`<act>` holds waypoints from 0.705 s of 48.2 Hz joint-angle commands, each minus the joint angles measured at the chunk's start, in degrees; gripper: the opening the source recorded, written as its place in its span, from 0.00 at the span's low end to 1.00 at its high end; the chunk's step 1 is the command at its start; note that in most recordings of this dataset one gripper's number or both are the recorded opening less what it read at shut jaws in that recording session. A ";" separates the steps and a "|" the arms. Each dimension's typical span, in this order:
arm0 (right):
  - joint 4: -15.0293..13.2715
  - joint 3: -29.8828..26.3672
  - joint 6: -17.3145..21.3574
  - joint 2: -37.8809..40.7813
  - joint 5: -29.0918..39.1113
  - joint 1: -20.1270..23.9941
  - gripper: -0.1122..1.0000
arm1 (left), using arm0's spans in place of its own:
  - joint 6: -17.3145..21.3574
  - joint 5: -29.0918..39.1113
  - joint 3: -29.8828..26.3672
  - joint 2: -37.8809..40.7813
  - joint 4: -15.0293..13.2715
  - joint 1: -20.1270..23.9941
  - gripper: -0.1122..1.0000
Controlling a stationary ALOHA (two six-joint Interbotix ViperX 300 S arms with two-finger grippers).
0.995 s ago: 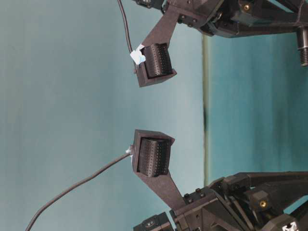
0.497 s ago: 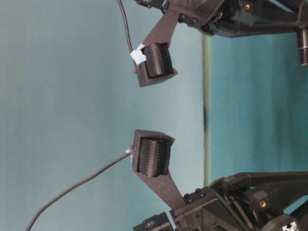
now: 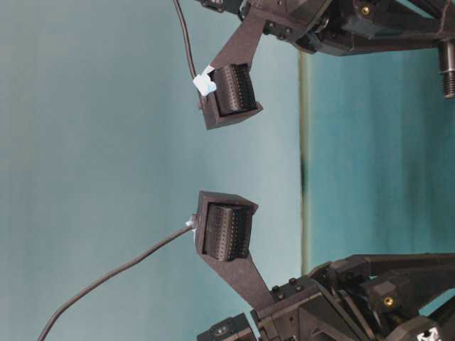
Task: Insert the washer onto the shaft with both hands.
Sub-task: 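Close left gripper on the washer and right gripper on the shaft's hex collar, then lift both parts and bring the washer above the shaft's threaded end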
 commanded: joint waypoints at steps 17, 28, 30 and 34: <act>0.18 1.23 -0.26 -5.19 -3.08 0.62 0.10 | 0.09 -1.49 0.53 -5.10 0.00 -0.09 0.43; 0.79 3.25 0.00 -7.91 -7.65 0.62 0.10 | -0.09 -10.81 4.48 -7.73 0.00 -0.18 0.43; 1.14 3.87 0.00 -8.35 -8.61 0.62 0.10 | -0.18 -12.30 5.27 -8.17 0.09 -0.18 0.43; 2.72 5.45 0.00 -9.14 -11.07 0.62 0.10 | -0.26 -14.68 6.68 -8.88 0.00 -0.18 0.43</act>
